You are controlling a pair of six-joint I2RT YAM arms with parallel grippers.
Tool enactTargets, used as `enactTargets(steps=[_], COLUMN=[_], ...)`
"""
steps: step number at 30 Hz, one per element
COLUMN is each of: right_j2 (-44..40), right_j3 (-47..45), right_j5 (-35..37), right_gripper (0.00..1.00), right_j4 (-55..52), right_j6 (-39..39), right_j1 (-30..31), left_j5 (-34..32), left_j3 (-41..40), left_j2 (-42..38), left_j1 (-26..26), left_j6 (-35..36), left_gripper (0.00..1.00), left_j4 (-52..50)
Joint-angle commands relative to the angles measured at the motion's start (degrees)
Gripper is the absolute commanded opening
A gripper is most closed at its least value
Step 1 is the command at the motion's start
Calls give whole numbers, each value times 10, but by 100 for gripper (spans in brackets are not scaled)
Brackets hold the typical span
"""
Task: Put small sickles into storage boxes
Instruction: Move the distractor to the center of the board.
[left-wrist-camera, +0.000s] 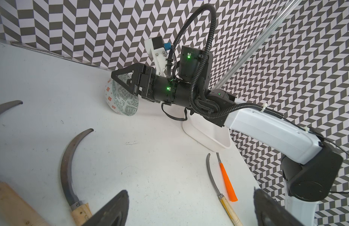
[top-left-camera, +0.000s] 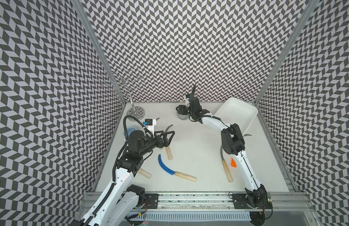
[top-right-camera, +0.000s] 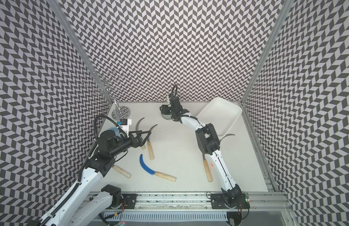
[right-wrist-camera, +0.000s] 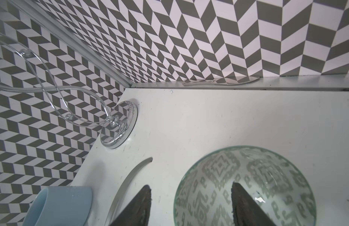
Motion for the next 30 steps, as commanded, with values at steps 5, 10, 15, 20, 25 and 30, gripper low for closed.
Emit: enactTargets(steps=[5, 10, 15, 20, 25, 30], right_j2=[88, 125, 144, 168, 173, 174], right_j3=[66, 102, 117, 144, 157, 158], right_j5=[-90, -129, -151, -186, -195, -235], right_gripper=[65, 65, 64, 64, 67, 68], right_j4=[48, 81, 102, 120, 128, 178], right_j6=[60, 93, 121, 146, 142, 153], right_j1=[-9, -8, -7, 0, 12, 19], left_j5=[-1, -4, -5, -5, -5, -4], left_j3=[-1, -2, -5, -7, -8, -9], left_j2=[-1, 1, 4, 5, 6, 6], left_j1=[-3, -3, -3, -3, -3, -3], left_j6=[7, 10, 11, 10, 10, 10], left_gripper=[100, 99, 100, 100, 100, 100], left_j4=[9, 8, 10, 13, 13, 13])
